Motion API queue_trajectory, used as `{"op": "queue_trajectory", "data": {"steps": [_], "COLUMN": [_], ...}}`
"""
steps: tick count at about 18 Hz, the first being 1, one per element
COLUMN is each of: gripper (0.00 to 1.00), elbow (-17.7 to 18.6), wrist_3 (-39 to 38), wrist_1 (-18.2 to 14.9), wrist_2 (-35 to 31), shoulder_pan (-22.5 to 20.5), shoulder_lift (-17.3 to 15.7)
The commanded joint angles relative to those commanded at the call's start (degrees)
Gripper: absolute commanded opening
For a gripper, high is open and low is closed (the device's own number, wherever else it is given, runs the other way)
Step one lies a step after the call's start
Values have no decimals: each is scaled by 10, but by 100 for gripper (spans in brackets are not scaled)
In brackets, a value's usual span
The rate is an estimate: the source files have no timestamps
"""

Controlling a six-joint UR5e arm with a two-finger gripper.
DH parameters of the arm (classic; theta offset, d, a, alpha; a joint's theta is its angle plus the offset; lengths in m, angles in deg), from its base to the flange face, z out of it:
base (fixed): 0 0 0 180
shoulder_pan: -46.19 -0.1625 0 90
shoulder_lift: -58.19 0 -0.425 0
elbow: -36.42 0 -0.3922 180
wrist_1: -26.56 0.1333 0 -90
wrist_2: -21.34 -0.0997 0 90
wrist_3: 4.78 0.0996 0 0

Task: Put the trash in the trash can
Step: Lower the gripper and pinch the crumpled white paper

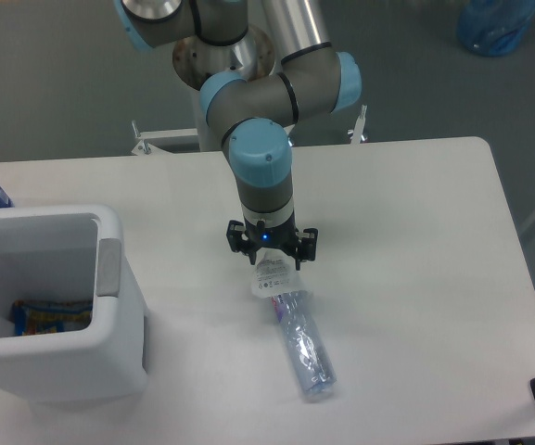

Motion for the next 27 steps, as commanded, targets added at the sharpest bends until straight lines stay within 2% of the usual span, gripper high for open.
{"op": "queue_trajectory", "data": {"steps": [1, 2, 6, 9, 16, 18, 22, 24, 27], "gripper": [2, 0, 0, 0, 0, 0, 0, 0, 0], "elbow": [-1, -1, -6, -12, -89, -113, -149, -168, -198], "wrist_3": [0, 0, 1, 6, 11, 1, -82, -119, -235], "wrist_1": [0, 0, 0, 1, 1, 0, 0, 0, 3], "wrist_2": [2, 4, 7, 8, 22, 55, 195, 214, 263], "shoulder_pan": [0, 0, 0, -4, -19, -28, -68, -69, -62], "shoulder_lift": [-2, -2, -9, -30, -74, -82, -98, -101, -104]}}
